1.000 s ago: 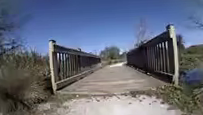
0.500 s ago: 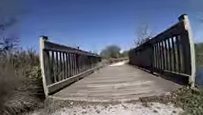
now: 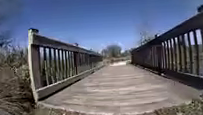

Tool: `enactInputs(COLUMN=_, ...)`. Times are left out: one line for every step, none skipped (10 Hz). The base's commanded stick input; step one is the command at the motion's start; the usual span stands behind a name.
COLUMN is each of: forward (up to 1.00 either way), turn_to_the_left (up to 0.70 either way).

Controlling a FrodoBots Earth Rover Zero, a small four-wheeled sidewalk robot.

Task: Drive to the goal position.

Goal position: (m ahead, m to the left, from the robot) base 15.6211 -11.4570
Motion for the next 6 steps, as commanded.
enactInputs(forward=0.7, turn_to_the_left=0.0)
enactInputs(forward=0.7, turn_to_the_left=0.0)
enactInputs(forward=0.7, turn_to_the_left=0.0)
enactInputs(forward=0.7, turn_to_the_left=0.0)
enactInputs(forward=0.7, turn_to_the_left=0.0)
enactInputs(forward=0.7, turn_to_the_left=-0.01)
